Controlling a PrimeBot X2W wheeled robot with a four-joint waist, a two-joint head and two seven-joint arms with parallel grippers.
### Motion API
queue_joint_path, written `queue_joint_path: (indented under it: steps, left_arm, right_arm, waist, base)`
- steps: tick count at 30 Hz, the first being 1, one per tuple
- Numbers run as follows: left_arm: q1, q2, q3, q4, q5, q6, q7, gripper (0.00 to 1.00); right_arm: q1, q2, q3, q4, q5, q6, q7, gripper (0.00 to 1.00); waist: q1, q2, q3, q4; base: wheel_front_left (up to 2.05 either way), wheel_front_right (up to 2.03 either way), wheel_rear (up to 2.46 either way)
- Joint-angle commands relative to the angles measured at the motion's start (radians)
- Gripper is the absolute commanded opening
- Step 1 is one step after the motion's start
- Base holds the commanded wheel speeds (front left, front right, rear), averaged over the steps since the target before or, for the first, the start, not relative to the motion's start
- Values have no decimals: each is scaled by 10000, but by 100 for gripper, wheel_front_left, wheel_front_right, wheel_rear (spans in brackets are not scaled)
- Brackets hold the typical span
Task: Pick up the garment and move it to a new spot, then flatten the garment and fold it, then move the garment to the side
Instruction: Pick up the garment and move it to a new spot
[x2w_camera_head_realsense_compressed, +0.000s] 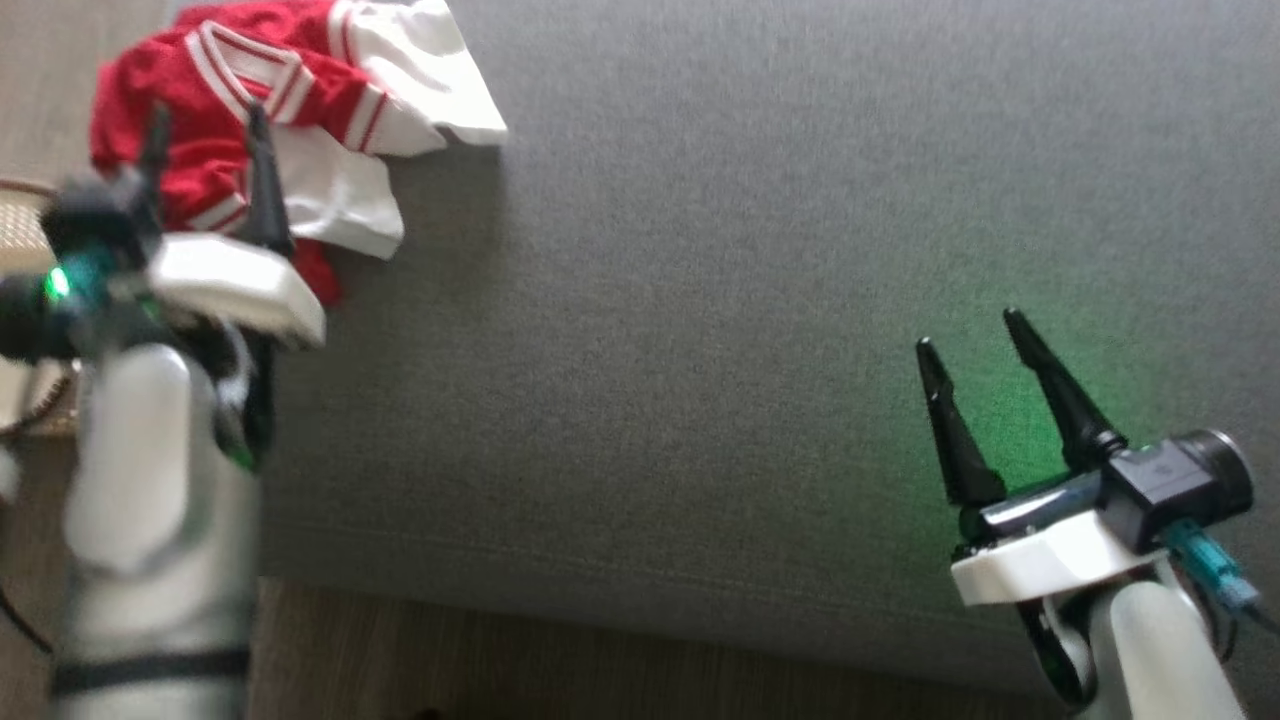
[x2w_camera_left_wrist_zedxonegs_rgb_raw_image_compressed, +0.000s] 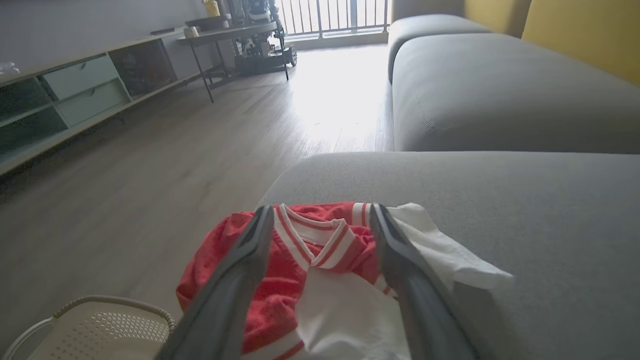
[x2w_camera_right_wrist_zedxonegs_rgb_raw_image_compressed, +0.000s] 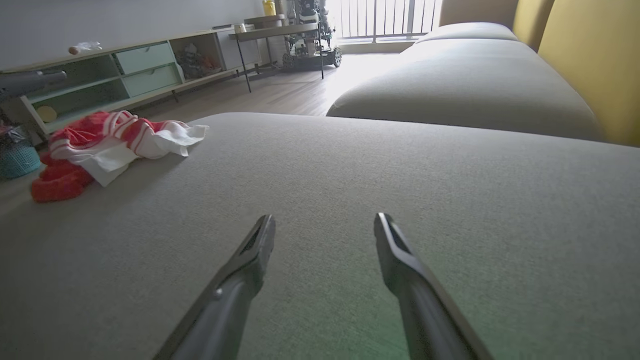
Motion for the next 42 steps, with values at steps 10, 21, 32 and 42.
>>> queue_joint_path:
  steps: [10, 21, 32, 42]
  left_arm:
    - [-3046, 892, 1009, 3081, -635, 224, 942, 100]
    - [-4255, 804, 882, 6341, -1097, -412, 1351, 100]
    - [-4593, 959, 591, 7086, -1275, -1069, -400, 0]
    - [-3810, 936, -436, 3958, -2036, -1291, -1030, 0]
  right_arm:
    - [-840, -58, 153, -518, -256, -4, -91, 100]
    - [-1178, -58, 121, -602, -345, -4, -91, 100]
    - [-1293, -58, 177, -520, 2, -4, -91, 100]
    - [-1140, -58, 369, -159, 959, -4, -92, 100]
  waist:
    - [-2, 0, 1347, -118]
    - [-2, 0, 1784, -145]
    - [-2, 0, 1342, -345]
    - [-2, 0, -150, -757]
  base:
    - [0, 0, 0]
    - [0, 0, 0]
    - [0, 0, 0]
    - [0, 0, 0]
